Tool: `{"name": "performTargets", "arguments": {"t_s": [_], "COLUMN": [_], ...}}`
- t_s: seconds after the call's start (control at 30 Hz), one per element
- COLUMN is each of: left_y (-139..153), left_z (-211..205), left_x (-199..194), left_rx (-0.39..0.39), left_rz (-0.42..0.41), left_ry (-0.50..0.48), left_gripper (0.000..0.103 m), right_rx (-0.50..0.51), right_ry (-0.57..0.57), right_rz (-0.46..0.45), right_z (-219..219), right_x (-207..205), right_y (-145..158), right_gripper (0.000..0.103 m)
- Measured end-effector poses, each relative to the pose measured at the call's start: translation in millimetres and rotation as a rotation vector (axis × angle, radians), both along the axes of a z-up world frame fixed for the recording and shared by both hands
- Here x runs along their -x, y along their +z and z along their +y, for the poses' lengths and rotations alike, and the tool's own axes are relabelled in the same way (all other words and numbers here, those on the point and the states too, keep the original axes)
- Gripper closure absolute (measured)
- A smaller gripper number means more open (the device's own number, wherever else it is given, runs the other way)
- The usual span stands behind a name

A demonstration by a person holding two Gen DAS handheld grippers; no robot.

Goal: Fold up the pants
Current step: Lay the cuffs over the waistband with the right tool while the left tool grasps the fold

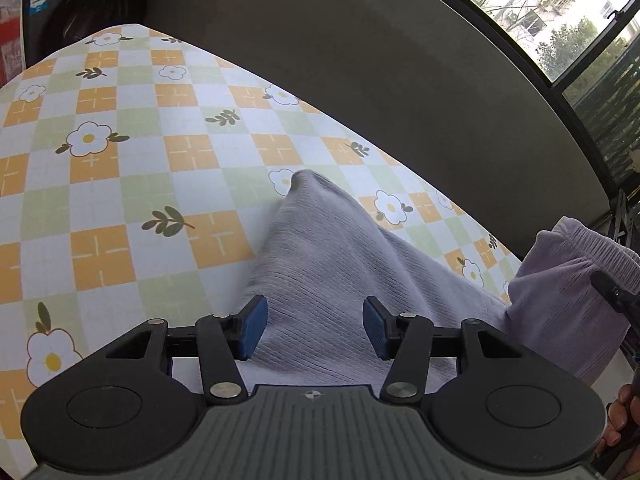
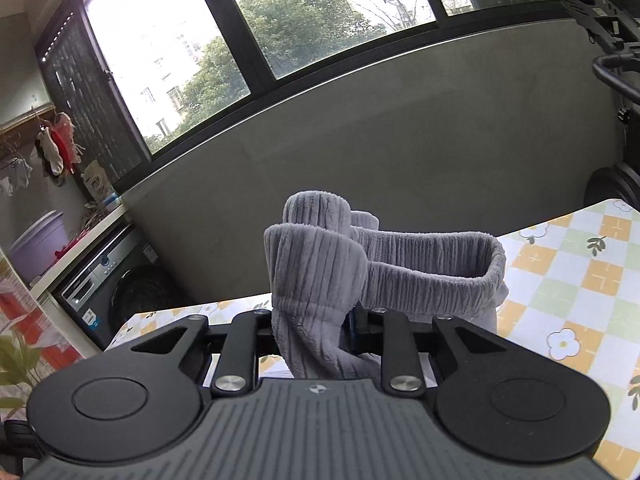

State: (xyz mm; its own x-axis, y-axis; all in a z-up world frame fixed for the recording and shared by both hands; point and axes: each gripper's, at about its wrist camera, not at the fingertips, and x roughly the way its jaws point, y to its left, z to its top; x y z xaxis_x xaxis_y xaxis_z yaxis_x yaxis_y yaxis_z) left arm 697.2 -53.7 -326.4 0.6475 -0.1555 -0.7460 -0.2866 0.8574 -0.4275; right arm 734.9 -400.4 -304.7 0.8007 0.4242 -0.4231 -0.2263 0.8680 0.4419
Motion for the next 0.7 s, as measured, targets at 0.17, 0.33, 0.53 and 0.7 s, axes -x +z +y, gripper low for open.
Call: {"name": "performTargets", "arguments": {"t_s": [0.17, 0.33, 0.53, 0.7], "left_y": [0.7, -12.2, -18.8, -13.6], "left_z": [46.7, 84.8, 99.7, 78.4], "left_x": [17.9, 27.6, 22.9, -2.7], "left_rx": [0.02, 0.02, 0.016, -0.005], "left_rz": [-0.021, 0.002, 0.019, -0.007], "left_ry": [0.06, 0.119, 0.114, 0.008], "left_gripper": [0.048, 0.048, 0.048, 0.048], "right_rx": [0.091, 0.32, 0.393, 0.295], "right_ry": [0.204, 0.499, 0.559, 0.529], "right_rz": [-0.035, 0.073, 0.168, 0.121], "right_z": [90.7, 184.9, 210.2, 173.2], "right_x": [-0.3, 16.9, 29.6, 42.9], "right_y": [7.8, -34.6, -62.3, -37.4], "right_gripper": [0.078, 0.076, 0.057, 0.026]}}
